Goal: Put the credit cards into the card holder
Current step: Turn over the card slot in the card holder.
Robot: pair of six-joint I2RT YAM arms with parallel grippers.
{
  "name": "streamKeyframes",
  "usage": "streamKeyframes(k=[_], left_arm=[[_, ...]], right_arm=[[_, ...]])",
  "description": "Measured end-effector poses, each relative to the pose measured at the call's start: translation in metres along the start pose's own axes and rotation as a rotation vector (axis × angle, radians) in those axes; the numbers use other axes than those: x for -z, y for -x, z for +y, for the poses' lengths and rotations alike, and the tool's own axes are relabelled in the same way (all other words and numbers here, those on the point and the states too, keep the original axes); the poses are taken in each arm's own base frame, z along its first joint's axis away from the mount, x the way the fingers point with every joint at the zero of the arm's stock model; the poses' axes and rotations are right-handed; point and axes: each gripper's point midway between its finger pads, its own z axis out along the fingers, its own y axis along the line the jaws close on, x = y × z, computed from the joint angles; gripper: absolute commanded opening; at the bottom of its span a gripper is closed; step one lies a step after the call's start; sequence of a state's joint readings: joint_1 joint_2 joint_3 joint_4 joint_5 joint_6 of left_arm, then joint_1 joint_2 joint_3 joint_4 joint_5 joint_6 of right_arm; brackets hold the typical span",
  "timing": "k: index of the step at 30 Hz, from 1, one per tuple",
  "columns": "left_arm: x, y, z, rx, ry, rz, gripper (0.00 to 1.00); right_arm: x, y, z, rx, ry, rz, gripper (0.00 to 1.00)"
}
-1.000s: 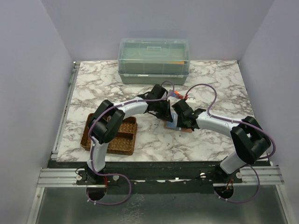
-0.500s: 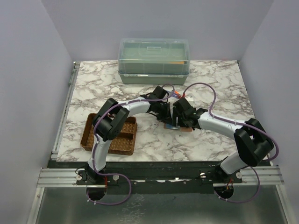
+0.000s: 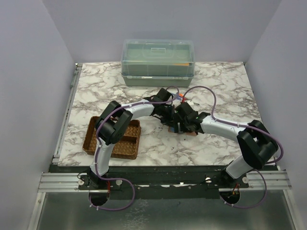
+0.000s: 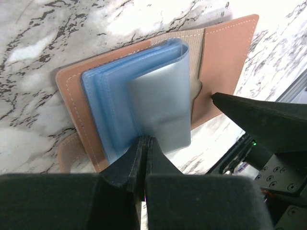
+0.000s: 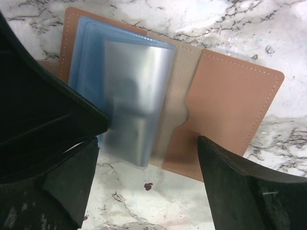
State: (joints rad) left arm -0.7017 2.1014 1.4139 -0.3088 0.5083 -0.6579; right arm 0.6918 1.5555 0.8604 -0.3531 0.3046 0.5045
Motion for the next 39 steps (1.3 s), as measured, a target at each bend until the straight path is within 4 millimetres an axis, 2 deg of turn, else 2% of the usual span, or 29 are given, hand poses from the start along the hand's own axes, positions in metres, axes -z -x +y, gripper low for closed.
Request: streamKeyframes(k=[15,19,26,39], left_arm=[[0.003,0.004,0.005,0.016,0.008,-0.004,0.0],[0.003,0.004,0.005,0.017,0.009,-0.004,0.0],[0.003,0.004,0.004,0.015,0.011,-0.002,0.01],[0.003,0.004,0.005,0.013,0.017,0.002,0.0]], right_arm=[[-0.006,0.002,0.002,-0.015,-0.044,-0.015,0.83],[-0.007,0.001,0.002,-0.033,-0.048,-0.017,0.73],[-0.006,-0.005,-0.009,-0.1,-0.094,-0.048,0.57],[0.0,-0.014,-0.04,-0.22,-0.173,-0.055,0.48]])
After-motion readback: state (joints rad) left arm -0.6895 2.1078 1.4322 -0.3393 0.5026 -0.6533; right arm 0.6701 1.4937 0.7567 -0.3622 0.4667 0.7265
